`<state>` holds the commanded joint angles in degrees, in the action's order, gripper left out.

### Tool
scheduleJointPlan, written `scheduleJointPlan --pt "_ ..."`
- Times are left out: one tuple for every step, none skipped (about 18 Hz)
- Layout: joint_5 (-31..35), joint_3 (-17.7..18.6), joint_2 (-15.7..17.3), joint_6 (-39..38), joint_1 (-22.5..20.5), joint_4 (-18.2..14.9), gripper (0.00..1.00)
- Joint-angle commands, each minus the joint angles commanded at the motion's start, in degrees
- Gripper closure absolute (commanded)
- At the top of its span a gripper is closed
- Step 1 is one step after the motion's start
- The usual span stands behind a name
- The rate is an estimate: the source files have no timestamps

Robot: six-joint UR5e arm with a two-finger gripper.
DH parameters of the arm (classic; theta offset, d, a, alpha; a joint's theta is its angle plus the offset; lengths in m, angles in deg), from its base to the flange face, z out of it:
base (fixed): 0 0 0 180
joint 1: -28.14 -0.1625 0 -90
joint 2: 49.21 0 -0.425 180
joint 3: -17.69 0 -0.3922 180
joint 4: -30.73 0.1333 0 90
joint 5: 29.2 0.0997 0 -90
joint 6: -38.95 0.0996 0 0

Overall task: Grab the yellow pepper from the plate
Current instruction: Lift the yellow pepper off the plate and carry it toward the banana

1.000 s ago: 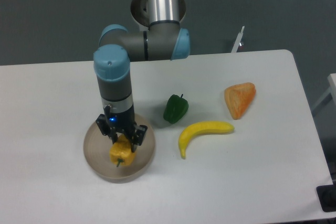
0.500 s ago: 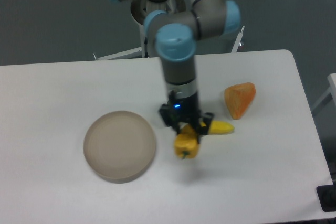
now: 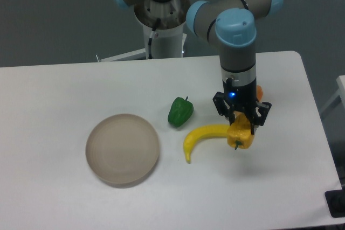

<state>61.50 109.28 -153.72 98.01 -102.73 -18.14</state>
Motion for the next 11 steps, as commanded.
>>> scheduleJointPlan --pt "-0.08 -0.36 0.00 0.00 0.00 0.00 0.56" --pt "-0.17 -0.36 0.00 0.00 -0.09 0.00 0.56" --pt "-0.26 -0.36 0.00 0.00 -0.17 0.00 0.56" --pt "-0.17 -0.45 0.00 0.00 -0.09 0.00 0.56" --pt "-0.26 -0.53 -0.09 0.00 -0.17 0.09 0.56" --pt "-0.09 -0.45 -0.09 0.00 -0.09 0.09 0.56" --pt "0.00 -0.53 -0.17 -0.09 -0.09 0.09 0.56" --pt "0.00 -0.80 -0.17 -0.09 -0.09 0.09 0.56" --pt "0.00 -0.80 -0.17 -0.09 -0.09 0.09 0.56" --pt "0.00 -0.89 -0.26 -0.09 -0.09 0.09 0.56" --pt "-0.08 -1.15 -0.35 -0.17 -0.09 0.09 0.56"
